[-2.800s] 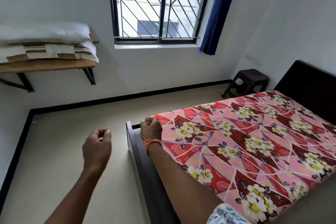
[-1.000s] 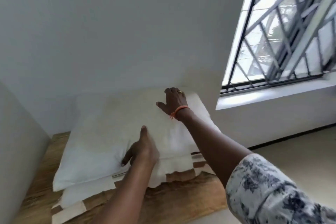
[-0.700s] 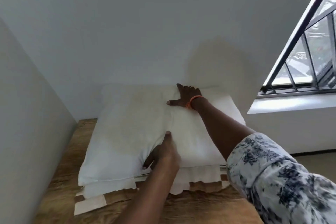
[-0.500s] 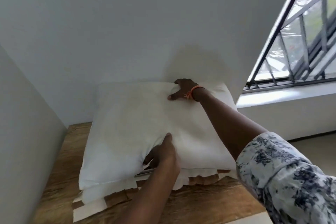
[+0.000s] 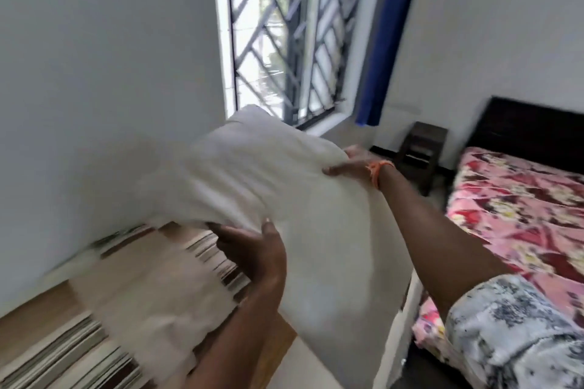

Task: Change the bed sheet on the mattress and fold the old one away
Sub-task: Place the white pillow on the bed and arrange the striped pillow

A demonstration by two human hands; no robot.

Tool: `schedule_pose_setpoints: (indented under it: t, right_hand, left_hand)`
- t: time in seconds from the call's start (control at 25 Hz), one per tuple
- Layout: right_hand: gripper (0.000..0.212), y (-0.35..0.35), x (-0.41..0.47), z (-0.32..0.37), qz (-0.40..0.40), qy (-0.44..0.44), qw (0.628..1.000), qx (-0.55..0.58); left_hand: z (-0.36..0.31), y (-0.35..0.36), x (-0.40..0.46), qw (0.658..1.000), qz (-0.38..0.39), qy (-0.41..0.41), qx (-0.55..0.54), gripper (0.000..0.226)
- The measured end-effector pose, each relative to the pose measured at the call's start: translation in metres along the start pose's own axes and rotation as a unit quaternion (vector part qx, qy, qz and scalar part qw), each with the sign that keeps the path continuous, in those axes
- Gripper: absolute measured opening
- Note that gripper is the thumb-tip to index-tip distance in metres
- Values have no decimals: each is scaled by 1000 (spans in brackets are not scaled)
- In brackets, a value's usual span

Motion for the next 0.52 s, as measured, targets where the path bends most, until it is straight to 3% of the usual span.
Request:
schedule_pose_setpoints:
  t: [0.08,0.16,0.24,0.32,0.44,0.52]
  right_hand:
    - [65,-36,-8,-75,-64,55,990,117]
    - [48,-61,-19,-146,-133,97,962,216]
    - [46,-83,-17,-203,-183,124,929,297]
    - [61,-100,-9,-249,-209,148,890,378]
    - [82,-128,16,-317,-240,187,810,501]
    - [82,-142,36,-348,-242,205,766,559]
  left_hand:
    - [-14,53,-7,995,76,55,28,99]
    - [-26,114,-17,983,148,105,42,99]
    - [-32,182,-26,968,214,126,45,97]
    - [-36,248,-28,956,271,107,32,92]
    - [-53,353,-24,936,352,0,0,51]
    - [-72,413,-21,898,437,-48,14,32]
Point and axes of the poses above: each hand's wrist, its own x-axis towards the middle knuckle, its own y-axis out of the palm, z = x × y, the point moved 1 cm from there along x, towards the middle knuckle, and after that the axes turned 5 degrees about y, right-handed, at the moved point
